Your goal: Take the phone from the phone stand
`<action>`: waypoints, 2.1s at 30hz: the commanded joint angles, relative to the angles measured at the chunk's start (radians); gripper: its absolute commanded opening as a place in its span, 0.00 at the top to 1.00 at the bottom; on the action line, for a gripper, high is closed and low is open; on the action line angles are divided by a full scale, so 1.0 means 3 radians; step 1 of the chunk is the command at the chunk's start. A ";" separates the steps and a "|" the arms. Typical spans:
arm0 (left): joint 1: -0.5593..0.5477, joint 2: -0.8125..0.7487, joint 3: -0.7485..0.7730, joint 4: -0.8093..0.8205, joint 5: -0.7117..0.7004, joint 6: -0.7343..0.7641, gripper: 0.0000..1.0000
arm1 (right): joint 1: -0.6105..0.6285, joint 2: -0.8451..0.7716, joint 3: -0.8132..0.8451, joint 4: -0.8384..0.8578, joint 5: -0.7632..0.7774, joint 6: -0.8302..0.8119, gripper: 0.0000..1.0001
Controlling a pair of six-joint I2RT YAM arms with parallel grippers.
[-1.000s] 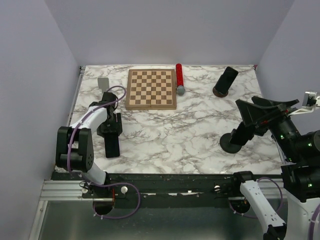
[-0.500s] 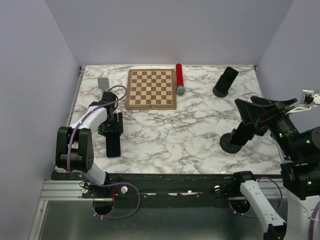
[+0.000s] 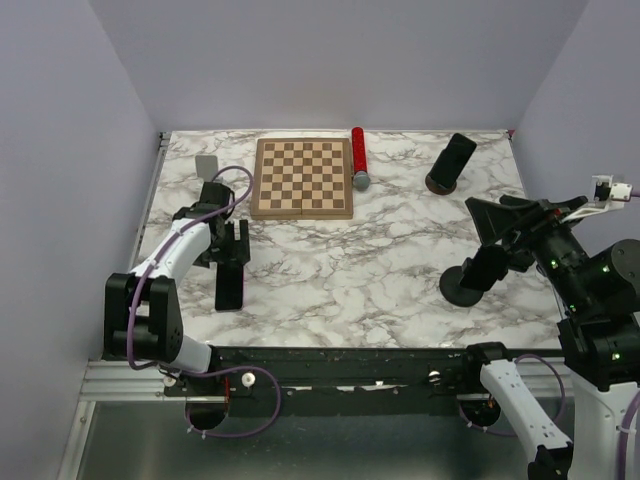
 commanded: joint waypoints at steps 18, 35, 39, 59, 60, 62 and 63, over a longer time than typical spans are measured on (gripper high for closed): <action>-0.0352 -0.1727 0.0458 0.1330 0.1467 -0.0752 0.02 | -0.0012 0.0686 0.0370 -0.0798 0.0798 -0.0193 0.00; -0.0363 -0.1644 0.0433 0.1758 0.1415 -0.0696 0.02 | -0.0007 0.2885 0.1398 -0.1089 0.2057 0.0531 0.00; -0.0363 -0.1718 0.0349 0.1825 0.1401 -0.0749 0.02 | 0.0007 0.3371 0.1545 -0.0856 0.2403 0.0825 0.00; -0.0202 -0.1461 0.0290 0.1954 0.1695 -0.0997 0.04 | -0.0023 0.5292 0.2928 -0.0996 0.3054 0.0648 0.00; -0.0202 -0.1456 0.0288 0.1957 0.1704 -0.0999 0.04 | -0.0022 0.5302 0.2889 -0.0958 0.3040 0.0630 0.00; -0.0202 -0.1440 0.0293 0.1969 0.1739 -0.1014 0.04 | -0.0022 0.5320 0.2821 -0.0849 0.2949 0.0525 0.00; -0.0201 -0.1435 0.0293 0.1975 0.1753 -0.1022 0.04 | -0.0022 0.5331 0.2789 -0.0791 0.2916 0.0466 0.00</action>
